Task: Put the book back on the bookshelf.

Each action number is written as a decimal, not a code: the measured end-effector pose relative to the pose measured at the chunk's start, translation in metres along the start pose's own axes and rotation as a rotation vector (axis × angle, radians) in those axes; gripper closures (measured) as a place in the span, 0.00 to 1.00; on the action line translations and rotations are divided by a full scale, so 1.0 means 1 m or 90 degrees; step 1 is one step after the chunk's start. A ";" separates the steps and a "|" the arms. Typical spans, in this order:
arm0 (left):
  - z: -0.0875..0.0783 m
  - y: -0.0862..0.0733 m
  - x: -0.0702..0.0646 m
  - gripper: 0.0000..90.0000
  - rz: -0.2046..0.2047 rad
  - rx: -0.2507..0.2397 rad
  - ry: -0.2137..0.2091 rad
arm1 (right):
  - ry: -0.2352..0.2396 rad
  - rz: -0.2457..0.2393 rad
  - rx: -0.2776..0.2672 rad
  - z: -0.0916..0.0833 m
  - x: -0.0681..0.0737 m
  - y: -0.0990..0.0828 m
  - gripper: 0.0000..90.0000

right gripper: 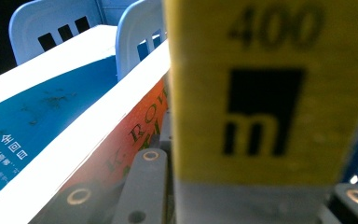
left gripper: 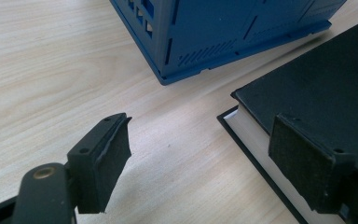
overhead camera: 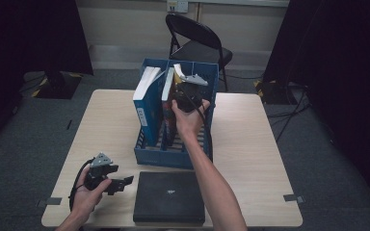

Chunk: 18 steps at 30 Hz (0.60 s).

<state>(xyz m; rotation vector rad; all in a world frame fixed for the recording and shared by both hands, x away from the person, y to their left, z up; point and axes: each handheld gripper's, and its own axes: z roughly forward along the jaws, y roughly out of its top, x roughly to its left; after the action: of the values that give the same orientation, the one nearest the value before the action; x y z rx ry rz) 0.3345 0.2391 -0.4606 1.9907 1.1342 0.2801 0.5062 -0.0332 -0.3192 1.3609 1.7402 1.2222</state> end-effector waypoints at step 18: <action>-0.001 0.001 -0.001 0.23 0.006 -0.001 -0.002 | 0.013 -0.013 0.005 0.014 0.000 -0.024 0.82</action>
<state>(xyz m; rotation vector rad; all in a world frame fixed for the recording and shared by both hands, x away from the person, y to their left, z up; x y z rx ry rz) 0.3340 0.2380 -0.4591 1.9945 1.1229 0.2824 0.5089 -0.0304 -0.3462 1.3360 1.7701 1.2227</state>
